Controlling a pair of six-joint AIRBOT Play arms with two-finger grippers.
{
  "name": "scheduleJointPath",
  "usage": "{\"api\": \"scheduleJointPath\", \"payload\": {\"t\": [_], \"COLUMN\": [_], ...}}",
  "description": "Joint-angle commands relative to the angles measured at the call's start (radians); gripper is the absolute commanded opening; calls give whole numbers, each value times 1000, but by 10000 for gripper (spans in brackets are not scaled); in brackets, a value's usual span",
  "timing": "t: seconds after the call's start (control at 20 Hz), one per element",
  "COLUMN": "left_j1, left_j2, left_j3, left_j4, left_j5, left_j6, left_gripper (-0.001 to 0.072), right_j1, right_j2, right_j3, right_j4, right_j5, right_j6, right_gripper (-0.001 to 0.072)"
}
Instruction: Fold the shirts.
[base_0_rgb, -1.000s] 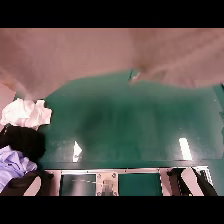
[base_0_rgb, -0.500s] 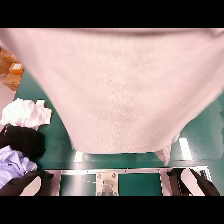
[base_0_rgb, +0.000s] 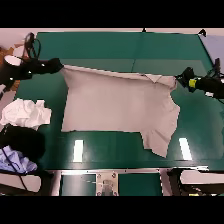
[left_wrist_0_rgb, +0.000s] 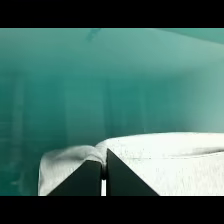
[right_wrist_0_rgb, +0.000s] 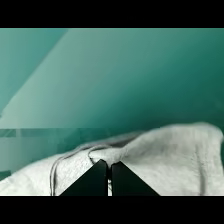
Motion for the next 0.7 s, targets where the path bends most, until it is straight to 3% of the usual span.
{"api": "scheduleJointPath", "payload": {"t": [0.0, 0.05, 0.1, 0.15, 0.2, 0.35, 0.45, 0.5, 0.55, 0.65], "left_j1": [-1, -1, 4, 14, 29, 101, 166, 195, 219, 243], "left_j2": [-100, -100, -100, -100, -100, -100, -97, -95, -95, -95], "left_j3": [5, 7, 12, 28, 50, 150, 192, 192, 189, 187], "left_j4": [-123, -123, -121, -115, -114, -91, -19, 16, 46, 107], "left_j5": [46, 41, 19, -37, -98, -385, -556, -616, -674, -727], "left_j6": [84, 81, 81, 81, 80, 62, -39, -68, -90, -114], "left_gripper": [25, 26, 52, 366, 596, 616, 615, 615, 616, 615], "right_j1": [8, 0, -14, -36, -68, -167, -224, -254, -286, -349], "right_j2": [-169, -169, -169, -168, -165, -126, -54, -9, 37, 103], "right_j3": [117, 135, 161, 188, 211, 212, 135, 76, 12, -120], "right_j4": [25, 20, 16, 16, 16, -74, -266, -352, -431, -517], "right_j5": [35, 59, 103, 165, 243, 465, 550, 560, 558, 559], "right_j6": [-17, -17, -17, -16, -9, 26, 87, 105, 122, 134], "right_gripper": [72, 177, 190, 190, 190, 190, 191, 235, 325, 349]}}
